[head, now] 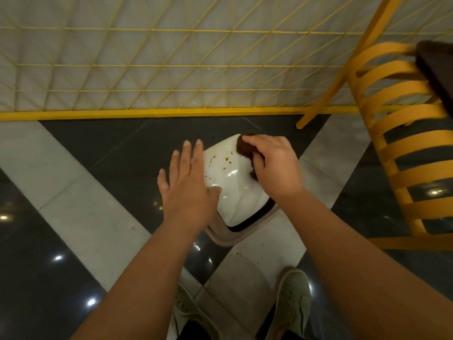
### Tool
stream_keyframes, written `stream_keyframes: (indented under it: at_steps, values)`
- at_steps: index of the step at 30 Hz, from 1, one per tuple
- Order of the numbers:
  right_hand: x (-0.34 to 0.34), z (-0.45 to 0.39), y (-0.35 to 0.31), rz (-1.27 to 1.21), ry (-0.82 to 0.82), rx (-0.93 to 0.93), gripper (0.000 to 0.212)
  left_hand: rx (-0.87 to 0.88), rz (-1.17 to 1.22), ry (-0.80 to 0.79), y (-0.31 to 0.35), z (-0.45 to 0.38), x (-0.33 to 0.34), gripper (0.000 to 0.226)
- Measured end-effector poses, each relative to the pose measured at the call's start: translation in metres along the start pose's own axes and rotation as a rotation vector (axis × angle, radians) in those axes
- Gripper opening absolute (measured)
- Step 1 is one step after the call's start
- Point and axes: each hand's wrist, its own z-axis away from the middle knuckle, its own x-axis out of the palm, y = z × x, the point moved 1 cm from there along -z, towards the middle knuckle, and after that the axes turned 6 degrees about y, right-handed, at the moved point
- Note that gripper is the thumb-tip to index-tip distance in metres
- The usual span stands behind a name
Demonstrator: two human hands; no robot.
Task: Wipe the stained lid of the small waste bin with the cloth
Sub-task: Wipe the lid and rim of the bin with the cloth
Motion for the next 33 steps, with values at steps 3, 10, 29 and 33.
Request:
stream_keyframes:
  at_steps: [3, 10, 29, 33]
  values:
    - [0.005, -0.007, 0.0, 0.001, -0.058, 0.025, 0.043, -0.339, 0.082, -0.127, -0.013, 0.008, -0.006, 0.107]
    - [-0.003, 0.007, 0.011, -0.224, -0.166, 0.383, 0.045, -0.404, 0.134, -0.168, -0.025, 0.015, -0.004, 0.078]
    - [-0.014, 0.119, -0.001, -0.285, 0.108, 0.206, 0.042, -0.213, 0.123, -0.236, -0.039, 0.001, 0.0, 0.099]
    - [-0.002, 0.102, -0.021, 0.0, -0.065, -0.169, 0.042, -0.156, 0.112, -0.292, -0.03, 0.008, 0.014, 0.14]
